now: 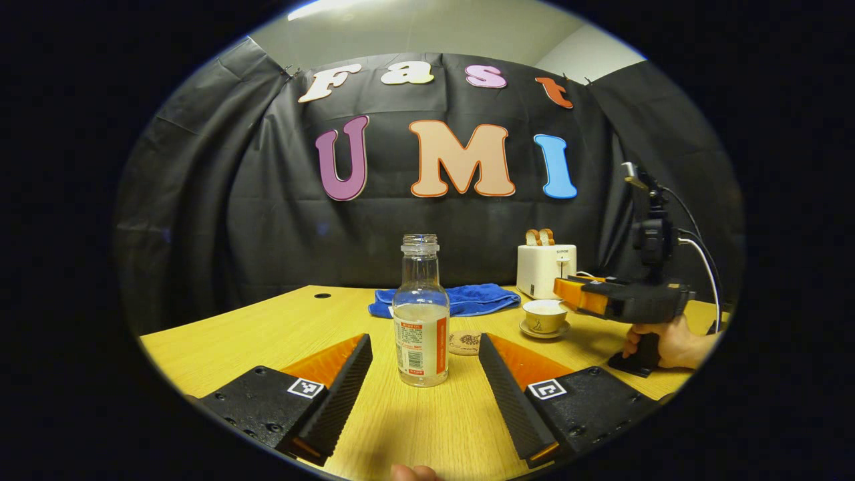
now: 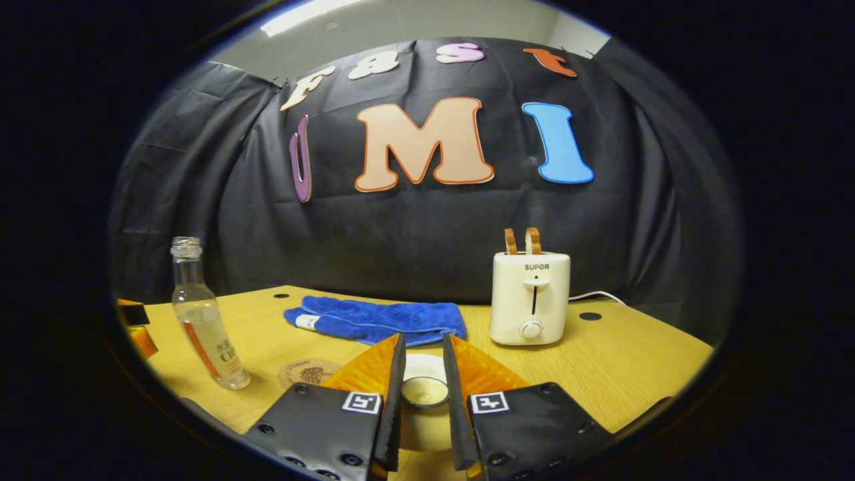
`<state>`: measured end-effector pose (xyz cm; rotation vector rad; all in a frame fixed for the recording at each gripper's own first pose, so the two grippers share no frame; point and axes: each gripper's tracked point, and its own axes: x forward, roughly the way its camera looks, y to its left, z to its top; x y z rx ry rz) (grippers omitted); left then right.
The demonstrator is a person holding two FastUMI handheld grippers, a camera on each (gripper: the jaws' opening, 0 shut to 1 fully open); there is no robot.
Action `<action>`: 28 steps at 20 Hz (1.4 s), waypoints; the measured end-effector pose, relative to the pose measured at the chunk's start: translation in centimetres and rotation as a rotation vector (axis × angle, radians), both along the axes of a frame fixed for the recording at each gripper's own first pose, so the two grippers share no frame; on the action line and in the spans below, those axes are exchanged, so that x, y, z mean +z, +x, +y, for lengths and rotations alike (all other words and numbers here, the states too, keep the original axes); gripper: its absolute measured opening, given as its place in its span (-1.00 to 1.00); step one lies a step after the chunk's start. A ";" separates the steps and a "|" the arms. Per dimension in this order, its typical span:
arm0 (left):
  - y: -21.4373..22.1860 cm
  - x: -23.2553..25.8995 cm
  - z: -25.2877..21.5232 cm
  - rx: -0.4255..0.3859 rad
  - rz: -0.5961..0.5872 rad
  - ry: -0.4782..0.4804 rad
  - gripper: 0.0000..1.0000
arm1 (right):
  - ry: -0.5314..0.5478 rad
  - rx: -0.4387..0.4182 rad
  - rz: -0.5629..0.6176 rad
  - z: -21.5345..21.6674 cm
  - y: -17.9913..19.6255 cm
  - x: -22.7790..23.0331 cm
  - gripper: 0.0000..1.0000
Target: Open the teacup lid with one hand, grasp the water bottle and pour water into the teacup with the other hand; after pouring, place the water bottle on the coaster and then close the teacup lid.
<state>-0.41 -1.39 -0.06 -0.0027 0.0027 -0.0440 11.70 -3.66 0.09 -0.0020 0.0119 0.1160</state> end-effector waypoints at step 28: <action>9.1 -0.2 0.3 0.001 0.002 0.001 0.89 | 0.001 -0.082 -0.008 -5.2 -8.7 0.6 -0.34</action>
